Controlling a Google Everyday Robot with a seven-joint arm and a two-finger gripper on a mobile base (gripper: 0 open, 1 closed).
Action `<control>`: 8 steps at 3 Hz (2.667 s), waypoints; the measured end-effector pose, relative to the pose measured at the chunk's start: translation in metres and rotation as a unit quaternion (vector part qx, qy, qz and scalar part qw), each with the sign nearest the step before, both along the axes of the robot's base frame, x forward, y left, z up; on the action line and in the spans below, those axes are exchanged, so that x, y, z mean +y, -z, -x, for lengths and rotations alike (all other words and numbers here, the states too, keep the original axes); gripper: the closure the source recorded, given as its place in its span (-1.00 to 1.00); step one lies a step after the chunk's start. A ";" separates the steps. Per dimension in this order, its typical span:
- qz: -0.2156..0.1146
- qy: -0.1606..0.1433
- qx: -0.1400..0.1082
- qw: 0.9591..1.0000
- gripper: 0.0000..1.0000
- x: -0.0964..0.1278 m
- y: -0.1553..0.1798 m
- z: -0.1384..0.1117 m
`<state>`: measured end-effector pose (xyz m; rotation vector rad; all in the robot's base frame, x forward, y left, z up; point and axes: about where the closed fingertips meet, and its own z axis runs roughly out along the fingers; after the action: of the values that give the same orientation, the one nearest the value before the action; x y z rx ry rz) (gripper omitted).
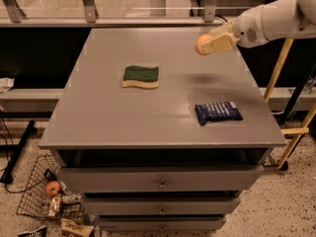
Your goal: Move orange near rxbar blueberry
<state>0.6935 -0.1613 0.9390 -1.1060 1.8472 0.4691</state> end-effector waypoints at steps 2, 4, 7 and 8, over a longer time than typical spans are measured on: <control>0.039 -0.028 0.008 0.999 1.00 0.004 0.015 0.026; 0.102 -0.059 0.030 0.993 1.00 -0.013 0.054 0.099; 0.127 -0.081 0.057 0.987 1.00 -0.021 0.079 0.120; 0.126 -0.085 0.044 0.987 1.00 -0.020 0.072 0.117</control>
Offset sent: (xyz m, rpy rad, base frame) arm -0.0773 0.0034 -0.0395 -0.2285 0.0404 0.1522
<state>0.5767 -0.1817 0.8666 -1.4412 1.9366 0.3936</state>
